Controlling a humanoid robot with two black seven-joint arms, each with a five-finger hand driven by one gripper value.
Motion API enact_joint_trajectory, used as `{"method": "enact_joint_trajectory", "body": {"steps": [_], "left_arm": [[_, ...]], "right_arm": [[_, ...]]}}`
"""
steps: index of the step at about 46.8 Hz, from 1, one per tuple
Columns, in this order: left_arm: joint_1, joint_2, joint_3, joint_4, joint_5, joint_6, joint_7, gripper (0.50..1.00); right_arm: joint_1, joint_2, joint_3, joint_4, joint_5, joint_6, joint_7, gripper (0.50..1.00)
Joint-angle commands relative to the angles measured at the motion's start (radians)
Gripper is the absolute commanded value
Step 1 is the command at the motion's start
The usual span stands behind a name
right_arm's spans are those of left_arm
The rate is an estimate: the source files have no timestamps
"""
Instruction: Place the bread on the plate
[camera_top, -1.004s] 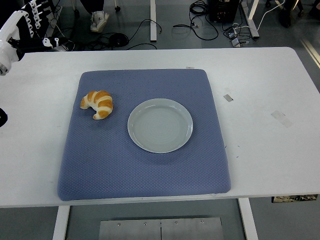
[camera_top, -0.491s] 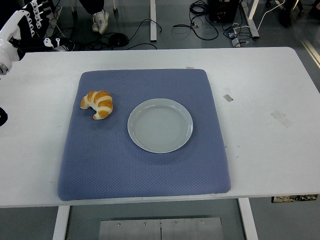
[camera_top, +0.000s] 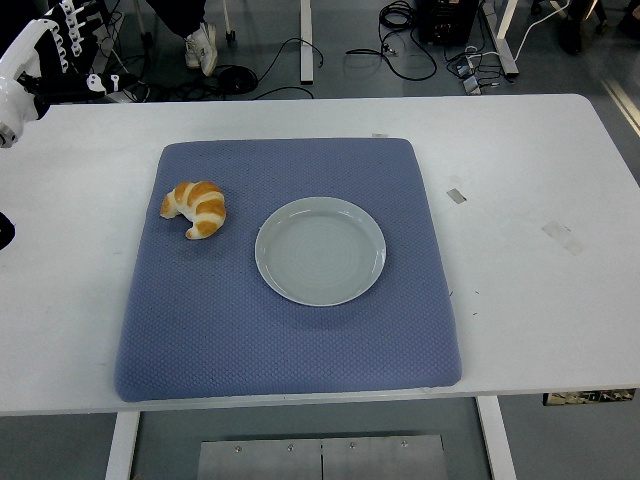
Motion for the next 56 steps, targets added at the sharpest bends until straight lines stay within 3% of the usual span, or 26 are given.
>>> {"method": "enact_joint_trajectory", "body": {"steps": [1, 13, 20, 27, 33, 41, 56], "left_arm": [[0.000, 0.000, 0.000, 0.000, 0.000, 0.000, 0.014, 0.992], [-0.004, -0.003, 0.009, 0.000, 0.055, 0.000, 0.043, 0.989], [-0.009, -0.005, 0.012, -0.011, 0.107, 0.000, 0.163, 0.975], [-0.013, -0.003, 0.010, -0.023, 0.178, 0.000, 0.201, 0.961], [-0.019, -0.005, 0.010, -0.049, 0.253, 0.002, 0.283, 0.961], [-0.013, 0.000, -0.005, -0.132, 0.413, 0.012, 0.353, 0.961], [-0.009, 0.008, 0.004, -0.241, 0.612, 0.040, 0.369, 0.963]], "right_arm": [[0.000, 0.000, 0.000, 0.000, 0.001, 0.000, 0.000, 1.000], [0.000, 0.000, 0.000, 0.000, 0.000, 0.000, 0.000, 1.000], [0.000, 0.000, 0.000, 0.000, 0.000, 0.000, 0.000, 1.000], [0.000, 0.000, 0.000, 0.000, 0.001, 0.000, 0.000, 1.000], [0.000, 0.000, 0.000, 0.000, 0.001, 0.000, 0.000, 1.000], [0.000, 0.000, 0.000, 0.000, 0.000, 0.000, 0.000, 1.000], [0.000, 0.000, 0.000, 0.000, 0.000, 0.000, 0.000, 1.000]]}}
